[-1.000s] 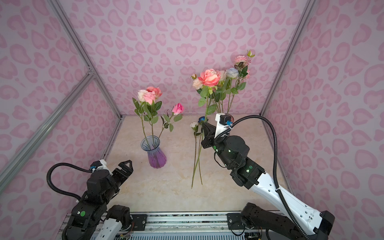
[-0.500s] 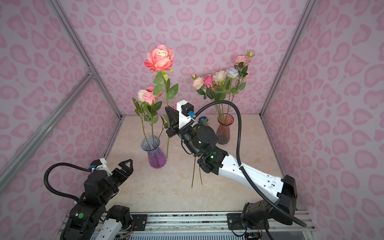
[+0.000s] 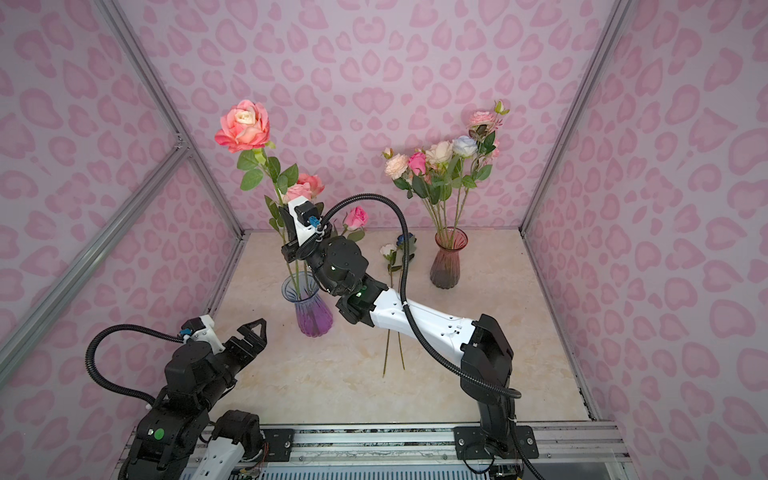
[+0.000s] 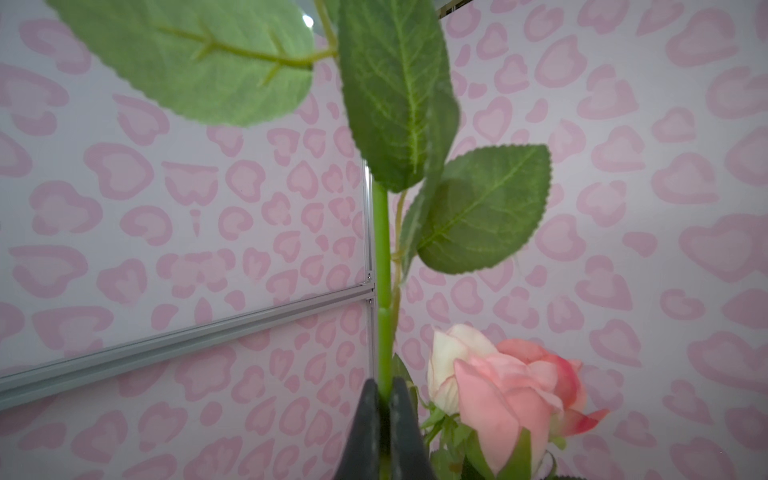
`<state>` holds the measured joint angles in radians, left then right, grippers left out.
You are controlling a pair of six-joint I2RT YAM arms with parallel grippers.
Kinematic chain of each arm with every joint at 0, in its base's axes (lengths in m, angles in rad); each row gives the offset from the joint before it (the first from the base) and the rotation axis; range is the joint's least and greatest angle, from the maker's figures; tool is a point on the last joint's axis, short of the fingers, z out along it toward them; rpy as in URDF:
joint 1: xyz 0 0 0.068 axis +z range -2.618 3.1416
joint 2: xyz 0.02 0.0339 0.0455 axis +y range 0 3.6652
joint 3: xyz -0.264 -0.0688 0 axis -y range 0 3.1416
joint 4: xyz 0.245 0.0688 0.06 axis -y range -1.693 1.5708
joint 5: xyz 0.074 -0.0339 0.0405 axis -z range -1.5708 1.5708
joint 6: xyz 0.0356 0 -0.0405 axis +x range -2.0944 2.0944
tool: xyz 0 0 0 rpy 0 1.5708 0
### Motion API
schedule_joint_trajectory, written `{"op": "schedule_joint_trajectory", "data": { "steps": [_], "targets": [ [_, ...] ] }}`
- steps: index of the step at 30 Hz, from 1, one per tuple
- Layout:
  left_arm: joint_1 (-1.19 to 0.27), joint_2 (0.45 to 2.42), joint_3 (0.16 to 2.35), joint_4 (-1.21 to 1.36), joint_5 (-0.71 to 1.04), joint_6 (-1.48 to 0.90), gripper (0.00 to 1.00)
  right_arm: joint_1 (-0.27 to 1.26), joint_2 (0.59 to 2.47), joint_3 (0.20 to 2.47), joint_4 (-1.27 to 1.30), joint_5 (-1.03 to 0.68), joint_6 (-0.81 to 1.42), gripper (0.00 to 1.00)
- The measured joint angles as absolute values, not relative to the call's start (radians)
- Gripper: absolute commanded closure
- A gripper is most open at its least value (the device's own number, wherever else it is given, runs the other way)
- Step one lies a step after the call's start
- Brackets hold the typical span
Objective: Arrange the flowers into the vase
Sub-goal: 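Lower the coral rose stem into the purple vase with the right gripper, then open the right gripper and reach down to grasp another rose stem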
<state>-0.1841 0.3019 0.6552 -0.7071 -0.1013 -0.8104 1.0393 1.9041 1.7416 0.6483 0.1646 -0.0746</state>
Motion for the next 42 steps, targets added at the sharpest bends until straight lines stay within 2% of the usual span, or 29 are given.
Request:
{"op": "schedule_joint_trajectory", "data": {
  "steps": [4, 13, 29, 37, 42],
  "targets": [
    [-0.184, 0.31, 0.655, -0.706, -0.101, -0.81, 0.03, 1.04, 1.923, 1.722, 0.638, 0.165, -0.092, 0.97],
    [-0.184, 0.325, 0.648, -0.702, -0.094, -0.809, 0.03, 1.083, 1.922, 1.61, 0.578, 0.241, -0.11, 0.73],
    [-0.184, 0.375, 0.658, -0.697, -0.079, -0.786, 0.03, 1.158, 1.739, 1.33, 0.649, 0.393, -0.199, 0.73],
    [-0.184, 0.387, 0.645, -0.662, -0.067, -0.774, 0.02, 1.187, 1.467, 1.154, 0.632, 0.475, -0.154, 0.73],
    [-0.184, 0.367, 0.547, -0.603, -0.01, -0.801, 0.01, 1.111, 1.335, 1.007, 0.476, 0.564, -0.033, 0.73]
  ]
}}
